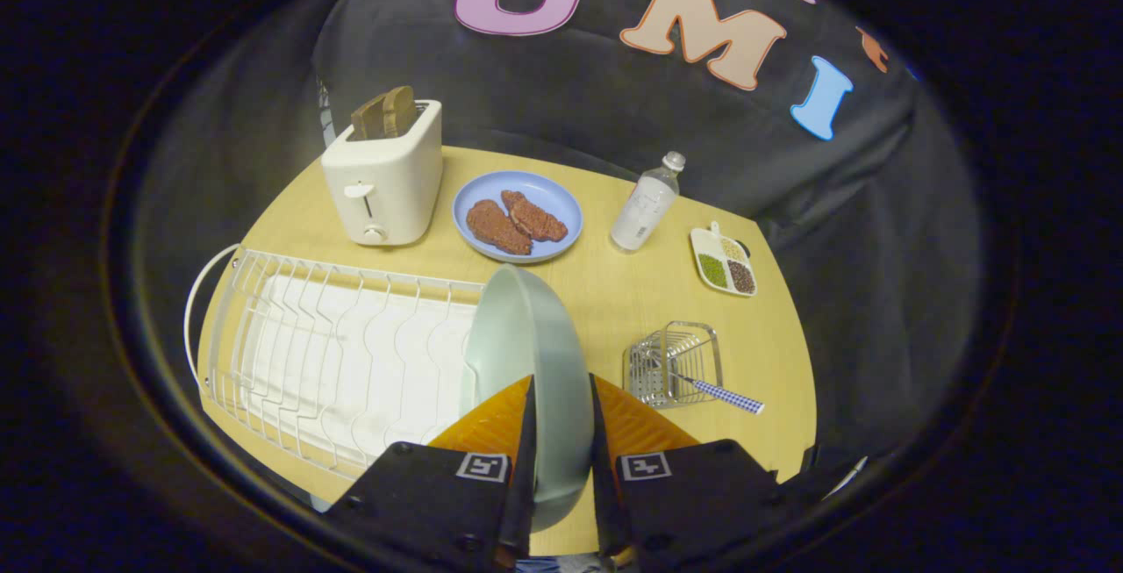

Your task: Take the plate from the dish rack, then take the spoon from the basket and place it into the plate.

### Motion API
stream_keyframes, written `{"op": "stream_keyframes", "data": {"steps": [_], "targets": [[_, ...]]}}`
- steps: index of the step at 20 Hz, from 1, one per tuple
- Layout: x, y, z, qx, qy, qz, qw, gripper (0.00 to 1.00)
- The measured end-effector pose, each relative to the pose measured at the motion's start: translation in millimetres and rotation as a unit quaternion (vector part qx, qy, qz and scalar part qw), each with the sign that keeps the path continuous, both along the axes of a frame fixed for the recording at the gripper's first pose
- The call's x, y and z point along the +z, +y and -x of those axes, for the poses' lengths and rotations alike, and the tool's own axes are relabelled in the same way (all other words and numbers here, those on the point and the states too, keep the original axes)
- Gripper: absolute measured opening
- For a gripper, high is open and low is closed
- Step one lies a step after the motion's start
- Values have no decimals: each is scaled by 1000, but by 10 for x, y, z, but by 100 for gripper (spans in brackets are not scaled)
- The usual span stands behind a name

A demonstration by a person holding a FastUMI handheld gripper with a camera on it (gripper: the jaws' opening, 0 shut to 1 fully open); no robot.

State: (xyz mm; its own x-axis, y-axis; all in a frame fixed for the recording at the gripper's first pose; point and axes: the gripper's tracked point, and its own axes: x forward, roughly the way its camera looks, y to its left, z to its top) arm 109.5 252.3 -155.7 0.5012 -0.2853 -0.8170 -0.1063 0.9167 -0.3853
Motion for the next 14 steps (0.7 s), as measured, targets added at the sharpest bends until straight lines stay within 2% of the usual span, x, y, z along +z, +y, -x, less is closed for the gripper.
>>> {"op": "stream_keyframes", "data": {"steps": [6,14], "targets": [[61,-29,-40,-12,-10,-11,1000,26],[123,-22,-79,-31,-6,-46,998,26]]}}
